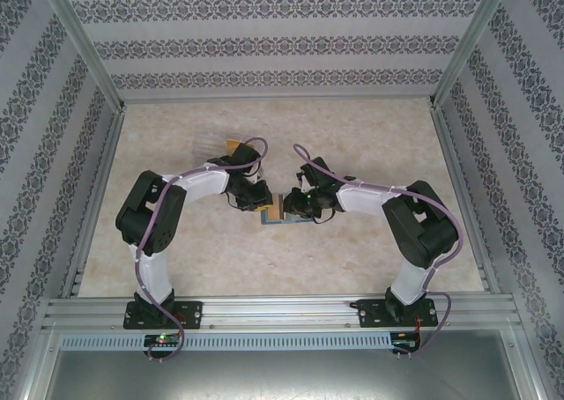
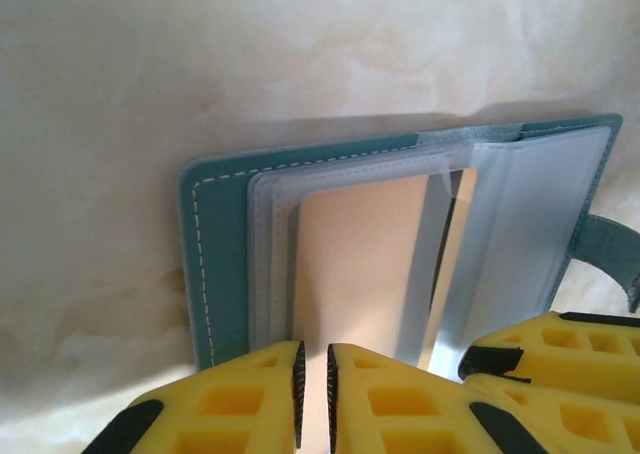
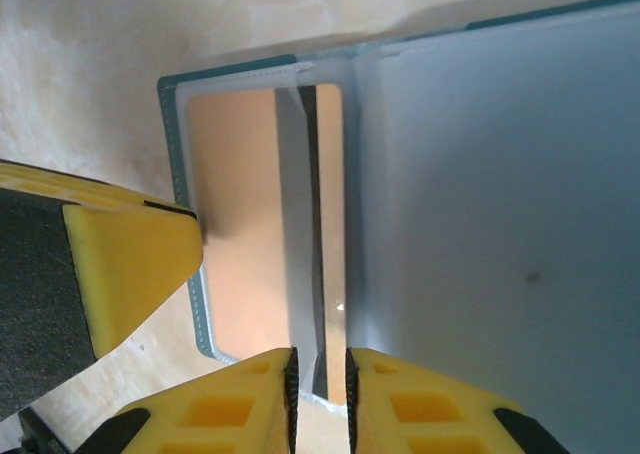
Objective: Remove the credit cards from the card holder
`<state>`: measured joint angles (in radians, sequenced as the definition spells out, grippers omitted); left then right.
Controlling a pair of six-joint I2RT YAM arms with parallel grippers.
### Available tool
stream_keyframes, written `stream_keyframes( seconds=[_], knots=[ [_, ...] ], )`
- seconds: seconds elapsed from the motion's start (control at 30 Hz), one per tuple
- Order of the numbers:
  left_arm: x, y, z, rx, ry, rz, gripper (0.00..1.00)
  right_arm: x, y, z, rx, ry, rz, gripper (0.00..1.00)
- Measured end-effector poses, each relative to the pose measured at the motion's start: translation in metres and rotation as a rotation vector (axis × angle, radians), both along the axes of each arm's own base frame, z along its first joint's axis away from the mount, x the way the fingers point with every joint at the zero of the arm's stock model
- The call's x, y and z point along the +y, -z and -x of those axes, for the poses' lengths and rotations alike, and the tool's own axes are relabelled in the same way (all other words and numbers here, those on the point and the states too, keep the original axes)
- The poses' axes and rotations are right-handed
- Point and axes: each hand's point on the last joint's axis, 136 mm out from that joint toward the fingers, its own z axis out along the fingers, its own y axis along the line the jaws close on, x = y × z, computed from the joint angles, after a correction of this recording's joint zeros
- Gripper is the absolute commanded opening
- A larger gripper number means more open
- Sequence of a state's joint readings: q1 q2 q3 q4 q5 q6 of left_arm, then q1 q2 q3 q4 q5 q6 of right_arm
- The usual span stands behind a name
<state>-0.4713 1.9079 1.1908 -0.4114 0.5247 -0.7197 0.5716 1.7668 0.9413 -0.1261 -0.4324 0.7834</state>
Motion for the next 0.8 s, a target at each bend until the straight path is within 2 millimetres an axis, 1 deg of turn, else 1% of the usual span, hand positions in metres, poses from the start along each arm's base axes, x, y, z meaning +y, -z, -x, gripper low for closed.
stream_keyframes(
  seconds=[0.13, 0.3, 0.4, 0.53, 0.63, 0.8],
  knots=[
    [-0.001, 0.001, 0.001, 0.008, 0.003, 0.008, 0.15, 0.000, 0.009, 0.001, 0.020, 0.000, 0.012, 0.23],
    [-0.004, 0.002, 0.001, 0.014, 0.003, 0.019, 0.14, 0.002, 0.009, -0.003, 0.027, -0.003, -0.005, 0.21],
    [-0.004, 0.003, 0.001, 0.015, 0.002, 0.021, 0.14, 0.003, 0.009, -0.004, 0.033, -0.005, -0.018, 0.18],
    [-0.004, 0.003, 0.000, 0.015, 0.002, 0.021, 0.14, 0.000, 0.010, -0.006, 0.040, 0.005, -0.024, 0.07],
    [-0.004, 0.003, 0.000, 0.012, 0.002, 0.019, 0.15, -0.002, 0.010, -0.008, 0.038, 0.010, -0.026, 0.03],
    [-0.004, 0.002, -0.003, 0.001, 0.007, 0.013, 0.17, -0.009, 0.008, -0.011, 0.015, 0.025, -0.037, 0.00]
  ],
)
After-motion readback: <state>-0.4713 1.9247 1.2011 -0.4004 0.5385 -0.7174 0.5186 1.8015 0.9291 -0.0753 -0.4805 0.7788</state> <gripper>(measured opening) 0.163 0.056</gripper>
